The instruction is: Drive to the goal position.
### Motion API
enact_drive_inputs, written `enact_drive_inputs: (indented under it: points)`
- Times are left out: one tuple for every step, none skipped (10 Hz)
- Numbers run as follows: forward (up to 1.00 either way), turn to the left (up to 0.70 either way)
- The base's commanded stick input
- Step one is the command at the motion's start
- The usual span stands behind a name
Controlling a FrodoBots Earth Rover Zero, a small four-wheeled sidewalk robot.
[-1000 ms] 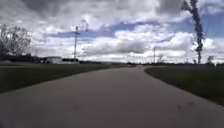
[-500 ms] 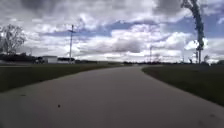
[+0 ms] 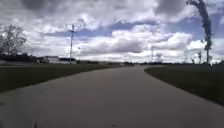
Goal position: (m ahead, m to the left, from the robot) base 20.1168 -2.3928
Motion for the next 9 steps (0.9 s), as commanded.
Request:
enact_drive_inputs:
  points:
    - [1.0,-0.03]
    - [1.0,-0.03]
    - [1.0,-0.03]
    - [1.0,-0.03]
    - [1.0,-0.03]
    - [1.0,-0.07]
    - [1.0,-0.09]
    - [1.0,-0.09]
    - [1.0,-0.1]
